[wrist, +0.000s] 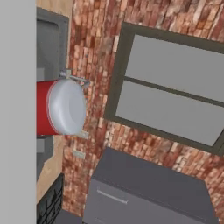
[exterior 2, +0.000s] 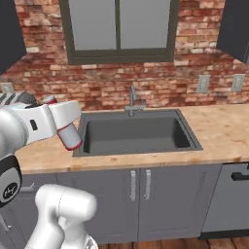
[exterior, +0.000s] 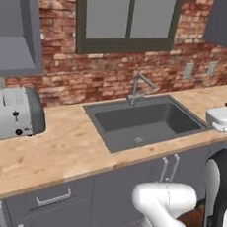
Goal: Collect the paprika, ketchup, and shaker from the cabinet and place them next to the stove.
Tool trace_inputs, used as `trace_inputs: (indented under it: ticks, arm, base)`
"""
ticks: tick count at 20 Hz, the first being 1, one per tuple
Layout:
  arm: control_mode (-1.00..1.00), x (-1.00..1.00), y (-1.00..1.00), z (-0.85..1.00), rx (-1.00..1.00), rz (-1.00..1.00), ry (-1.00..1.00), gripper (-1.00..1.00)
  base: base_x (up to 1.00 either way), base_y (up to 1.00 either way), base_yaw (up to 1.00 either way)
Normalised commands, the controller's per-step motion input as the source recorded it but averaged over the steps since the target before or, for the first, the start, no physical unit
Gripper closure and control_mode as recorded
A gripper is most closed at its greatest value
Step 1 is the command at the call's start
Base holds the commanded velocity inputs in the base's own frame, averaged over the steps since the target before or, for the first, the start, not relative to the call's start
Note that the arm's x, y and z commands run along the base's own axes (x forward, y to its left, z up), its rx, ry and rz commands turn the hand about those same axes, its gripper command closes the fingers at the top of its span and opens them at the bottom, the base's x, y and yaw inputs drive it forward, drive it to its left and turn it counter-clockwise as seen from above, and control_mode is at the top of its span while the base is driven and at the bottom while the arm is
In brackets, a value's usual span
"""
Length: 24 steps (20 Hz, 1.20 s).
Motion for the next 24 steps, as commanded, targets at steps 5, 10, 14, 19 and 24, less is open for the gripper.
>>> trace_inputs:
  ticks: [5,10,14,19,24]
  arm:
    - [1.0,0.0,0.0,0.0,0.0,0.0,0.0,1.0]
    - [1.0,0.0,0.0,0.0,0.0,0.0,0.0,1.0]
    - [1.0,0.0,0.0,0.0,0.0,0.0,0.0,1.0]
    - [1.0,0.0,0.0,0.0,0.0,0.0,0.0,1.0]
    - [1.0,0.0,0.0,0.0,0.0,0.0,0.0,1.0]
  base:
    - [0.31,-1.0,-0.18]
    - [0.36,-1.0,-0.08]
    - [0.35,-0.99,0.0]
    - [0.47,-0.97,0.0]
    - [0.62,-0.89,0.06]
